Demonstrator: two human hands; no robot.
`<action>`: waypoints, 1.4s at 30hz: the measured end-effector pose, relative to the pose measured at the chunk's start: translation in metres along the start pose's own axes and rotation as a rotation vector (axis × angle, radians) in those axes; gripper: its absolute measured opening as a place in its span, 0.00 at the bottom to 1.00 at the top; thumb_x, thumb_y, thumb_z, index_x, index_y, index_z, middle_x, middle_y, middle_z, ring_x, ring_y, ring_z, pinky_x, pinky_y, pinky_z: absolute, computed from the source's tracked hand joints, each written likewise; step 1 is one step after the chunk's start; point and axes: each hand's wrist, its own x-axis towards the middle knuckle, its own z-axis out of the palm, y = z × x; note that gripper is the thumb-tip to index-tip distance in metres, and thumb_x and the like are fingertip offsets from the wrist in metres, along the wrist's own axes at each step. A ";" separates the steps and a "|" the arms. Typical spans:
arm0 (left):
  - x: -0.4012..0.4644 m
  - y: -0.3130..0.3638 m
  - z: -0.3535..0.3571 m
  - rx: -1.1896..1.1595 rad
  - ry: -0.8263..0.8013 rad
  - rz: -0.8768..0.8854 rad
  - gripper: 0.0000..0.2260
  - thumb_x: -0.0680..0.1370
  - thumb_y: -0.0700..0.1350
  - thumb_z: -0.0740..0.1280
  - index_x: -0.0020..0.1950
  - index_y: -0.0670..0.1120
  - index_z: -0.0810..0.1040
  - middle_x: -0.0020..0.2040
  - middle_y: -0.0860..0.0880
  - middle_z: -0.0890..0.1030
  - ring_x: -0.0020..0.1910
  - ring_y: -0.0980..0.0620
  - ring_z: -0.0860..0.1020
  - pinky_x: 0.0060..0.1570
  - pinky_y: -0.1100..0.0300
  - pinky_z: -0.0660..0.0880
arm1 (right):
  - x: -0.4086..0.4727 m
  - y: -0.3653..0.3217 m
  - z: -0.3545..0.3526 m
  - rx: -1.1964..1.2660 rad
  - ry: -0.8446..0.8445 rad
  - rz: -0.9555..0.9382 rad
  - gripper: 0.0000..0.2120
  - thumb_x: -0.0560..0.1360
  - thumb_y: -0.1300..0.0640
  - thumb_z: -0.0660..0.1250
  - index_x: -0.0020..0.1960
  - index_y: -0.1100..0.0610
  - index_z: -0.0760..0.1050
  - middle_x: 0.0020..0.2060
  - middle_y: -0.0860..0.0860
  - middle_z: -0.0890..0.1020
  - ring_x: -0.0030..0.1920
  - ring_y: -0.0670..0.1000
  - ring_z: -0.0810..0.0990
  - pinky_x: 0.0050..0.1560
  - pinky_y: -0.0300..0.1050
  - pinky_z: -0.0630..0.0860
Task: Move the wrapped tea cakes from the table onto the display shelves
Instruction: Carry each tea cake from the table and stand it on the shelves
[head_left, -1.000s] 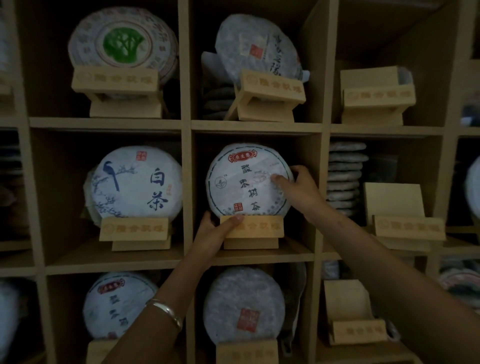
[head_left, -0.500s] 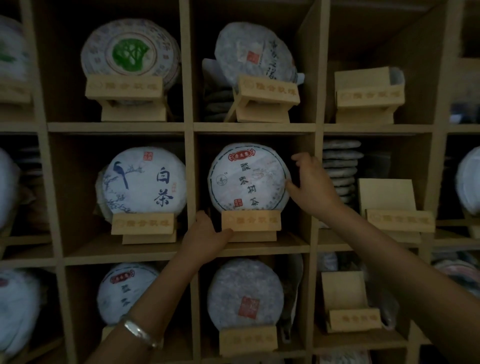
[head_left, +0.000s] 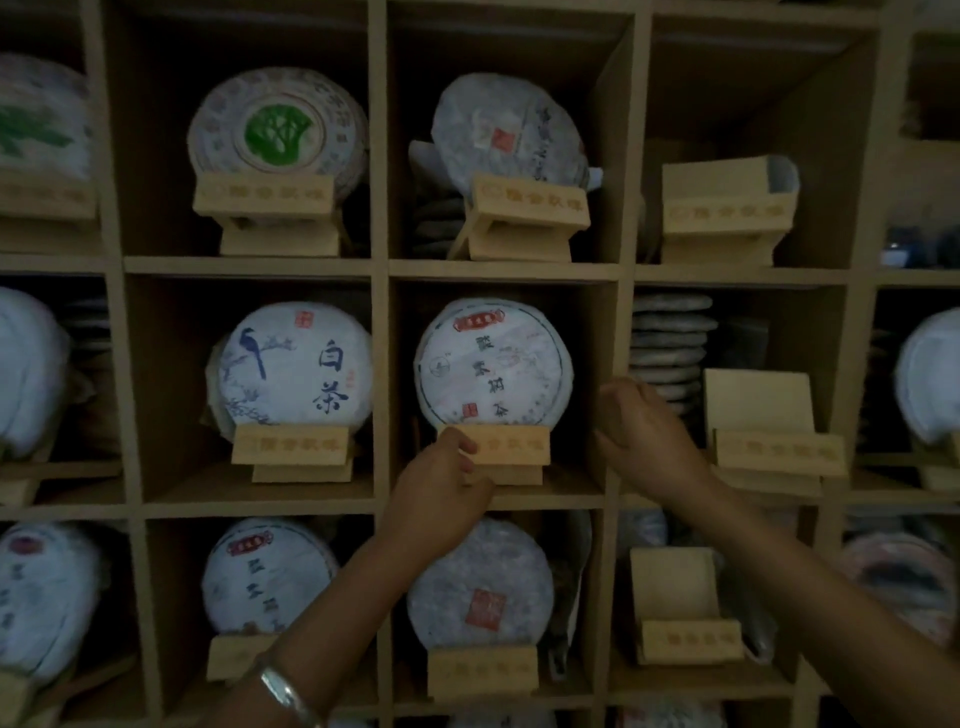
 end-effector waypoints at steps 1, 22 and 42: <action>-0.003 -0.001 0.006 -0.015 -0.023 0.013 0.10 0.76 0.46 0.69 0.54 0.50 0.72 0.46 0.55 0.77 0.46 0.56 0.77 0.42 0.63 0.74 | -0.010 0.002 0.002 -0.007 -0.024 0.020 0.21 0.73 0.65 0.69 0.65 0.67 0.71 0.59 0.66 0.76 0.57 0.64 0.76 0.53 0.51 0.75; -0.181 0.204 0.254 -0.401 -0.996 0.508 0.05 0.75 0.41 0.66 0.50 0.47 0.74 0.40 0.50 0.78 0.44 0.46 0.79 0.47 0.54 0.76 | -0.398 0.016 -0.222 -0.698 -0.138 1.107 0.22 0.75 0.54 0.68 0.65 0.60 0.67 0.60 0.59 0.74 0.59 0.62 0.75 0.54 0.53 0.74; -0.571 0.467 0.241 -0.588 -1.600 1.120 0.10 0.75 0.44 0.63 0.55 0.51 0.74 0.42 0.55 0.80 0.39 0.58 0.77 0.37 0.63 0.71 | -0.741 -0.191 -0.414 -0.996 0.088 1.913 0.18 0.77 0.54 0.62 0.64 0.58 0.67 0.60 0.58 0.73 0.62 0.60 0.74 0.57 0.53 0.73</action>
